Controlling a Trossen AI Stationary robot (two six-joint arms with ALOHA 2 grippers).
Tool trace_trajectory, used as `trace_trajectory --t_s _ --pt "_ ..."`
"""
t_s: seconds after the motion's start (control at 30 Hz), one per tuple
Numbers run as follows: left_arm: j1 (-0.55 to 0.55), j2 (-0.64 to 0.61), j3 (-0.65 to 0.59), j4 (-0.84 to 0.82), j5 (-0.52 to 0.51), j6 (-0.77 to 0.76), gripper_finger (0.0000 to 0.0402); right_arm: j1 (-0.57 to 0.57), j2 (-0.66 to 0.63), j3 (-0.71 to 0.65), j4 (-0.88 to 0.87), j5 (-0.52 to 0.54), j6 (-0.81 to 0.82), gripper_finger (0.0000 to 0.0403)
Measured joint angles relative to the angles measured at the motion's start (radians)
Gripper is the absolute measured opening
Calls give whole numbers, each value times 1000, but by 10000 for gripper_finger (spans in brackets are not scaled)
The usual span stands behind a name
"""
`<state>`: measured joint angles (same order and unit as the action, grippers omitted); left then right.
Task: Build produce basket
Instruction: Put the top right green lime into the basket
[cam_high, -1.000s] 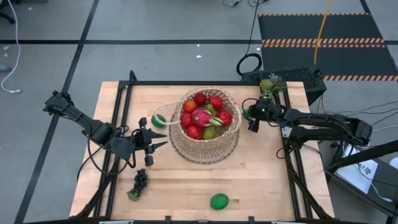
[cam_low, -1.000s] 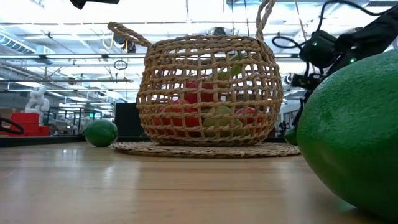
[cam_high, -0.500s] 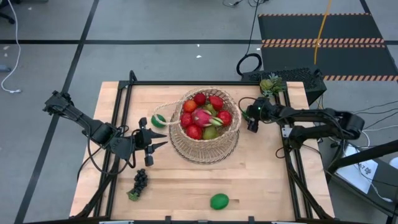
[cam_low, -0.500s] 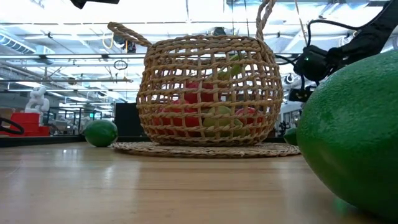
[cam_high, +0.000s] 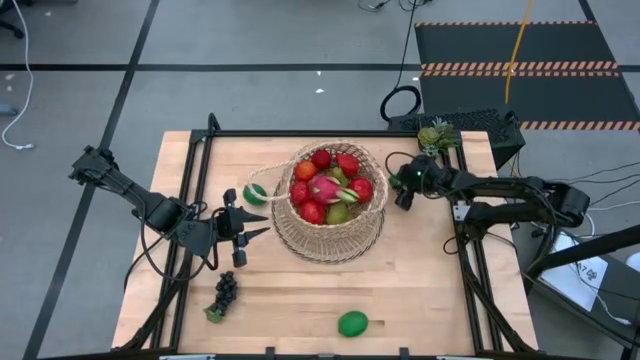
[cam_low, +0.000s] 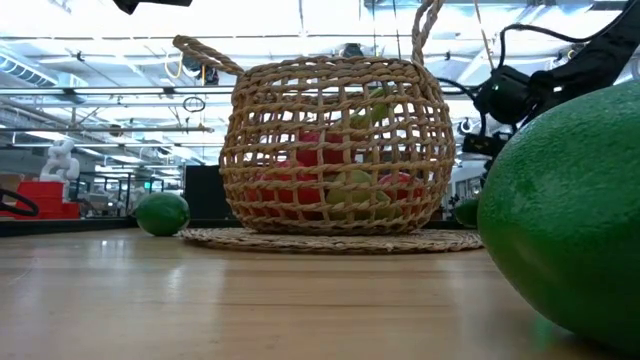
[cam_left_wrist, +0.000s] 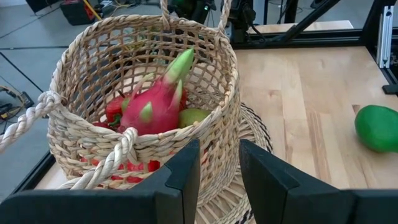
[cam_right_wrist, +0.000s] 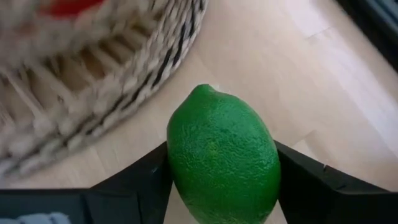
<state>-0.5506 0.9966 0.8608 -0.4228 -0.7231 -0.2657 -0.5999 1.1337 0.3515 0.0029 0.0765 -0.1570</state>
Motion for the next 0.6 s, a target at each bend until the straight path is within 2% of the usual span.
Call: trace_trajectory --t_s 0.2,0.6 --pt "0 0 0 0 0 0 113 17 -107 0 -18 -1 129 238" --pt "0 0 0 1 0 0 113 146 -380 0 -45 -1 264 234"
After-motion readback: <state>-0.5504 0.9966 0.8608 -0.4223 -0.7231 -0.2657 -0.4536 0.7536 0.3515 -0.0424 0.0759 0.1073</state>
